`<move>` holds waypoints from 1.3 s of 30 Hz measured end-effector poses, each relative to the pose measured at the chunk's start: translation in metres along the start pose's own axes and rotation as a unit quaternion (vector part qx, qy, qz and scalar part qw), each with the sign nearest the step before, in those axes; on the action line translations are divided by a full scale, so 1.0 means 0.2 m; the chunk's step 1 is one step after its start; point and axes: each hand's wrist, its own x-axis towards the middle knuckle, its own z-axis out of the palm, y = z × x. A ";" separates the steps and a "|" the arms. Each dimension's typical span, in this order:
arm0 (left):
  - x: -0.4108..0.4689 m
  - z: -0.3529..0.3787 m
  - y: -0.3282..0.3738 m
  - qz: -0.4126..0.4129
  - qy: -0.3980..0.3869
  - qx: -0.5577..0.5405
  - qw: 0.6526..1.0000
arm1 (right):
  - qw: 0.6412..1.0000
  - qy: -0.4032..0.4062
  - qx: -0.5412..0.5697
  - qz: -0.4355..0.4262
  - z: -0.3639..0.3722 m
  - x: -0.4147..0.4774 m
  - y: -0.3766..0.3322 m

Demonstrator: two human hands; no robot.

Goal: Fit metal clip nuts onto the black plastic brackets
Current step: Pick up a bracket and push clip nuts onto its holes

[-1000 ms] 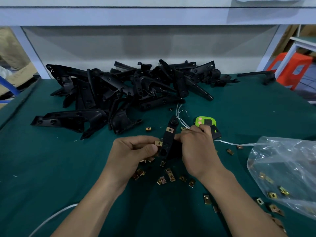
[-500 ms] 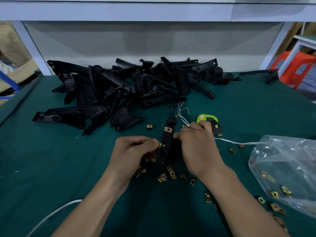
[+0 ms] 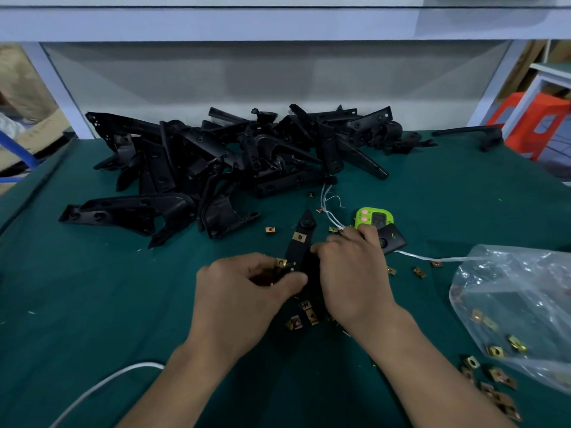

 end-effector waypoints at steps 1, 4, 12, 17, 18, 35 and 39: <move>-0.01 0.00 0.00 0.011 0.001 0.019 1.000 | 1.000 -0.004 -0.002 0.001 0.00 0.00 0.00; -0.02 0.03 0.00 0.044 0.017 0.092 0.995 | 0.999 -0.028 -0.015 -0.003 0.00 0.00 -0.01; -0.01 0.05 -0.05 0.146 0.060 0.177 0.972 | 0.999 -0.026 -0.028 -0.004 0.02 0.00 -0.02; -0.03 0.07 -0.01 0.104 0.027 0.108 0.988 | 1.000 -0.018 -0.022 0.009 -0.01 0.00 0.00; -0.03 0.07 -0.02 0.100 0.029 0.101 0.989 | 1.000 -0.018 -0.020 0.012 -0.01 -0.01 0.00; 0.09 0.28 0.43 -0.037 -0.052 -0.195 0.979 | 0.959 -0.087 0.218 0.156 -0.58 -0.49 0.63; 0.04 0.63 0.66 -0.062 -0.158 -0.274 0.947 | 0.795 -0.038 0.556 0.239 -0.62 -0.83 0.88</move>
